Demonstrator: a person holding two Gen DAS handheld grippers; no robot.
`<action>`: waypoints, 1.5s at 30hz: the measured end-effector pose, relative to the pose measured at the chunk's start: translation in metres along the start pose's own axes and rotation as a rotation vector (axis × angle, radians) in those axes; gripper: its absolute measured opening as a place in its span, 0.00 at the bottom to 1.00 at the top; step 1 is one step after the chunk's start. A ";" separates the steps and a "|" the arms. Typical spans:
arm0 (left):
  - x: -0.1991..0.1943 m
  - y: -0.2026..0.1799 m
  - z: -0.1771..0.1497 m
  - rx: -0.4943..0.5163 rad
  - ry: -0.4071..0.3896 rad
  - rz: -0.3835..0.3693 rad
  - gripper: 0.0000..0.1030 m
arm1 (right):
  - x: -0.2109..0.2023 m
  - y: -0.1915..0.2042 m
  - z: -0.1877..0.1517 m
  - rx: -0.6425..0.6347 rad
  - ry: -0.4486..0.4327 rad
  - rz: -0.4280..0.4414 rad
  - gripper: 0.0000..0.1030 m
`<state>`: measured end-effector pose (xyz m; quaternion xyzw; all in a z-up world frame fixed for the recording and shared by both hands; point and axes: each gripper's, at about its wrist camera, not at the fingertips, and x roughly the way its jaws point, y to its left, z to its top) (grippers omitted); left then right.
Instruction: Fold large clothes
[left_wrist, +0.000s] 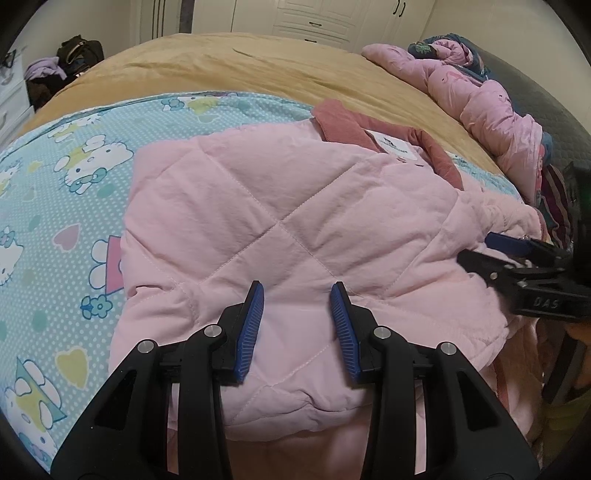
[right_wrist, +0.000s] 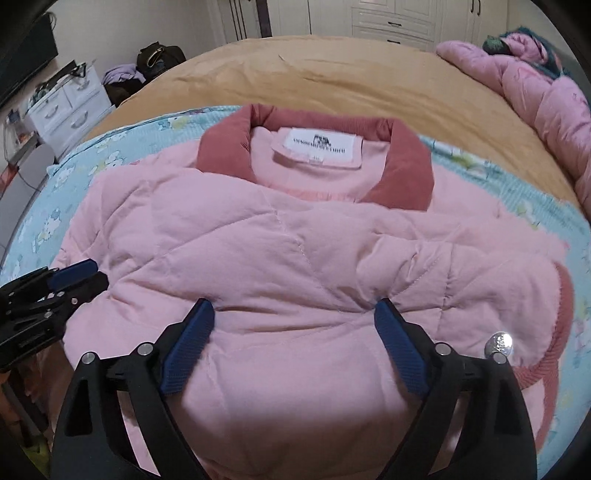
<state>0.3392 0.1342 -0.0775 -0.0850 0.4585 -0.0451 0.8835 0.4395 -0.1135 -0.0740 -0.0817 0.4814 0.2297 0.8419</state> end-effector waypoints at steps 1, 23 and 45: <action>0.001 0.000 0.000 0.001 0.001 0.001 0.30 | 0.002 0.001 -0.002 -0.002 -0.006 -0.007 0.88; -0.027 -0.020 -0.014 0.035 0.015 0.040 0.86 | -0.059 -0.010 -0.051 0.071 -0.075 0.085 0.88; -0.083 -0.037 -0.012 -0.010 -0.052 0.011 0.91 | -0.136 -0.021 -0.084 0.125 -0.271 0.078 0.95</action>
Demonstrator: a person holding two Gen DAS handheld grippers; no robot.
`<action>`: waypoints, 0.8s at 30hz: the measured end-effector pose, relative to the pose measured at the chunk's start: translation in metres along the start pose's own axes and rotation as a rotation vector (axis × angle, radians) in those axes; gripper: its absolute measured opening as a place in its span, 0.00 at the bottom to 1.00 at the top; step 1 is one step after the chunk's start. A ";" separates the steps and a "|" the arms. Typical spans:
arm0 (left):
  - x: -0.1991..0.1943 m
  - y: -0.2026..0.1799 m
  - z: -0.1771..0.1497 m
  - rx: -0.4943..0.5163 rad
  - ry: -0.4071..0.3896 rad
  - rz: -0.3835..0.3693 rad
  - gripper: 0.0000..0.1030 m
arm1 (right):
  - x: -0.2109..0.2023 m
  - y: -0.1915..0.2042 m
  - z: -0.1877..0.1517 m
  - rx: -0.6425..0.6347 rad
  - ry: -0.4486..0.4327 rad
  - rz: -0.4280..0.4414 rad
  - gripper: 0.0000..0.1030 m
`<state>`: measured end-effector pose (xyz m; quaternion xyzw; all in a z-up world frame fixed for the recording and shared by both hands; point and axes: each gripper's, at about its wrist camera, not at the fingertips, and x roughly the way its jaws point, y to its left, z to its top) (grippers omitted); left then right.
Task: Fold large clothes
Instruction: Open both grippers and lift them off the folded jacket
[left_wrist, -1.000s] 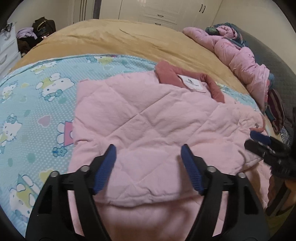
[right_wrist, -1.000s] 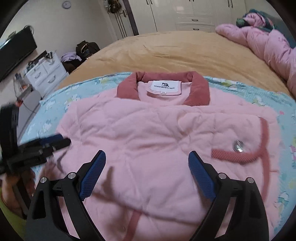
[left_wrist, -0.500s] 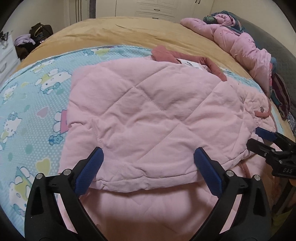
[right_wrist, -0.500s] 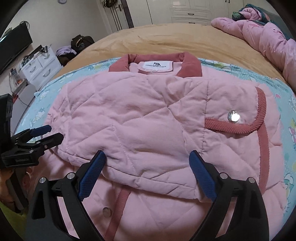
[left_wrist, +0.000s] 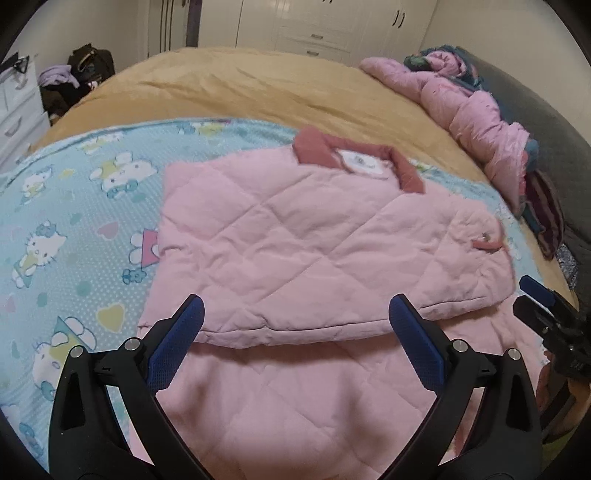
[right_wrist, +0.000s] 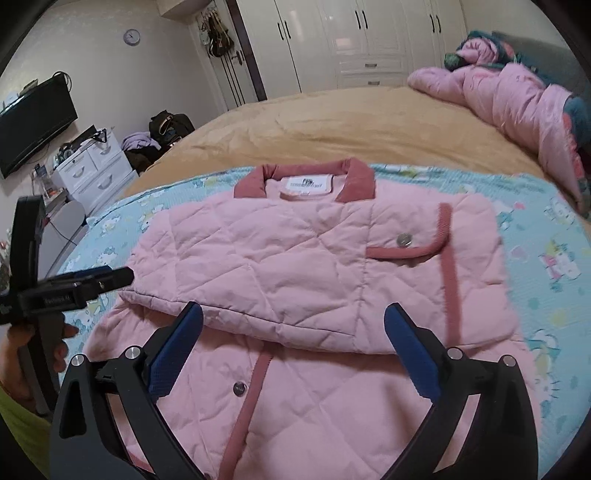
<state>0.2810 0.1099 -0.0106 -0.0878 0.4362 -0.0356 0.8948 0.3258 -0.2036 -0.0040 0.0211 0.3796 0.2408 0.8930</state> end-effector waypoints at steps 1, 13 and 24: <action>-0.004 -0.001 0.001 0.001 -0.009 -0.002 0.91 | -0.004 0.000 0.000 0.002 -0.007 -0.003 0.95; -0.045 -0.019 0.002 0.028 -0.096 -0.012 0.91 | -0.049 0.001 0.001 -0.009 -0.073 -0.016 0.95; -0.091 -0.030 -0.010 0.031 -0.173 -0.031 0.91 | -0.090 0.010 0.002 -0.022 -0.120 -0.030 0.95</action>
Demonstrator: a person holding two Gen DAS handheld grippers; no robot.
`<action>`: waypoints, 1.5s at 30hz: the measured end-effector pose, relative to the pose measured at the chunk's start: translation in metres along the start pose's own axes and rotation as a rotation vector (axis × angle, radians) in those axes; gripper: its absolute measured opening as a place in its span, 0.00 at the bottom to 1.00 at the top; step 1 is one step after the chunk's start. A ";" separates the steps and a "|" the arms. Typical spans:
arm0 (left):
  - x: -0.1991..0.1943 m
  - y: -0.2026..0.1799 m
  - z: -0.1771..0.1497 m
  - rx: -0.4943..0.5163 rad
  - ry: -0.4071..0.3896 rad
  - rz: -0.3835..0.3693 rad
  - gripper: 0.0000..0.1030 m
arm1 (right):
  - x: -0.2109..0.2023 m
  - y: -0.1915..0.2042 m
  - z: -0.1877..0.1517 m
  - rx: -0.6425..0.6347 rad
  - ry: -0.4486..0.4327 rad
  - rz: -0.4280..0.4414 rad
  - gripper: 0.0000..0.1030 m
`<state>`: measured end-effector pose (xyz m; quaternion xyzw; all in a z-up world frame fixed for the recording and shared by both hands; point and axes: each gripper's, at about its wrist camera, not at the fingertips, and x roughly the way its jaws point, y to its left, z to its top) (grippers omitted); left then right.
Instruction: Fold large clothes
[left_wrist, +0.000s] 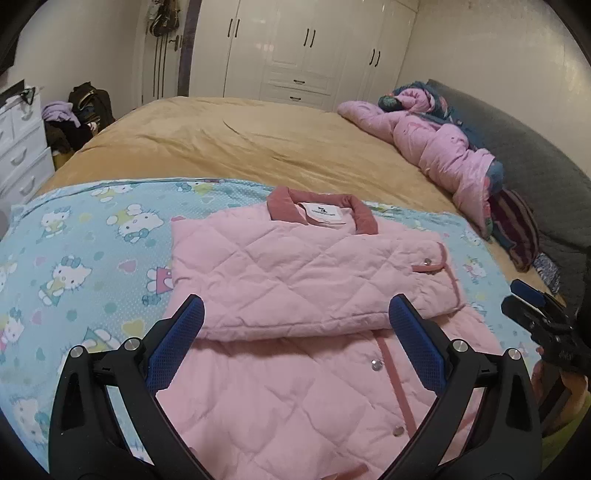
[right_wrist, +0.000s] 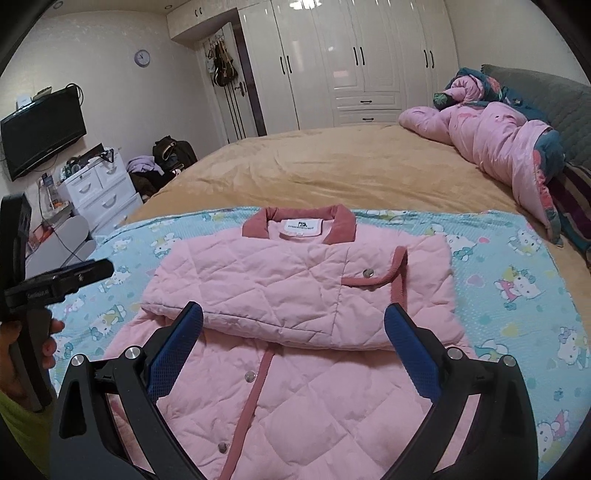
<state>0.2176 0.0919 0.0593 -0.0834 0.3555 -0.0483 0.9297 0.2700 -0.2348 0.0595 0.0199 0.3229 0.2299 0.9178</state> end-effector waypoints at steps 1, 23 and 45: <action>-0.006 0.000 -0.004 -0.004 -0.004 0.000 0.91 | -0.005 0.001 0.000 0.002 -0.004 0.001 0.95; -0.093 0.022 -0.039 -0.085 -0.029 0.098 0.91 | -0.082 0.017 -0.007 0.008 -0.052 0.073 0.96; -0.101 0.080 -0.104 -0.127 0.092 0.257 0.91 | -0.093 -0.010 -0.049 0.011 -0.005 0.049 0.96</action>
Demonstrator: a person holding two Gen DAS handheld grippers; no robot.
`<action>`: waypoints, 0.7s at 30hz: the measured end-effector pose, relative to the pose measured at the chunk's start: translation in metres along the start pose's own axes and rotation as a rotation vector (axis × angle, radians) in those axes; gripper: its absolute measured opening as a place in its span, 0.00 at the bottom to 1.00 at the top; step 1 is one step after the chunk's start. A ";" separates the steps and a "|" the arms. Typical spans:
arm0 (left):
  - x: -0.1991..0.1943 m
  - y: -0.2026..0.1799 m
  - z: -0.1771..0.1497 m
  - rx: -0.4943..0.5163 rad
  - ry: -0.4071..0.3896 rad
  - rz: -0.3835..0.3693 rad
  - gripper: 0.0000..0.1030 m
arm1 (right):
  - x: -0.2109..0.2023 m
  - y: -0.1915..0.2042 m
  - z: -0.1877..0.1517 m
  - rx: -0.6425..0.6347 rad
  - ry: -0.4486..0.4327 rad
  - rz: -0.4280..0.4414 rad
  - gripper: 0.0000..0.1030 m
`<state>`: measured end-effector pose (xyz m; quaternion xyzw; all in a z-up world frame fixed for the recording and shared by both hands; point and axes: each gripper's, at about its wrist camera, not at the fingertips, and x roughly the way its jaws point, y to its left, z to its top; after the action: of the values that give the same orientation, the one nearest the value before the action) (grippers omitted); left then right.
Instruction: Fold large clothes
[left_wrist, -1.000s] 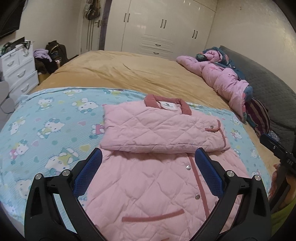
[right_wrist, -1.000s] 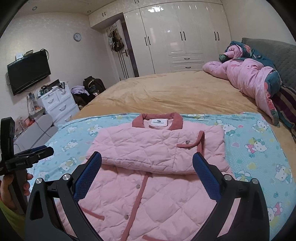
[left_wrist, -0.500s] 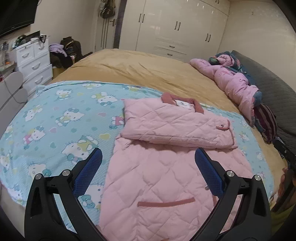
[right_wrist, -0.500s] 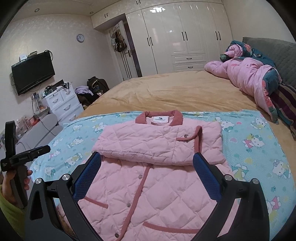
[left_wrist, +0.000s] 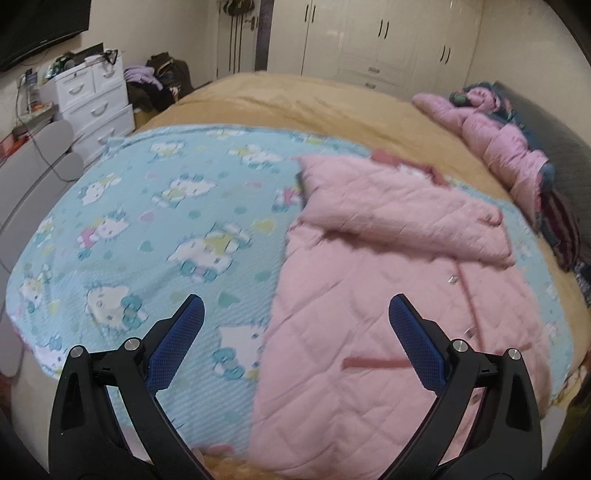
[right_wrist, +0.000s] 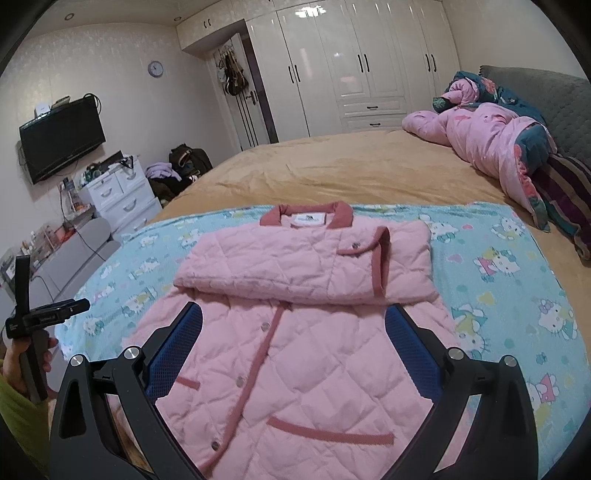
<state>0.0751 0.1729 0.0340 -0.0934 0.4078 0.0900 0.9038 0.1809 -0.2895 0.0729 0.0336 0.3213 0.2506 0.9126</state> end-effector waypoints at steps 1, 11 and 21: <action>0.003 0.002 -0.004 0.003 0.010 -0.001 0.91 | 0.000 -0.003 -0.005 0.001 0.008 -0.006 0.96; 0.045 0.008 -0.046 0.010 0.133 -0.074 0.91 | 0.000 -0.037 -0.039 0.049 0.069 -0.065 0.96; 0.068 0.024 -0.082 -0.005 0.236 -0.148 0.61 | -0.004 -0.059 -0.063 0.064 0.120 -0.118 0.96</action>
<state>0.0550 0.1821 -0.0728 -0.1355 0.5030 0.0124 0.8535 0.1657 -0.3491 0.0119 0.0287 0.3848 0.1876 0.9033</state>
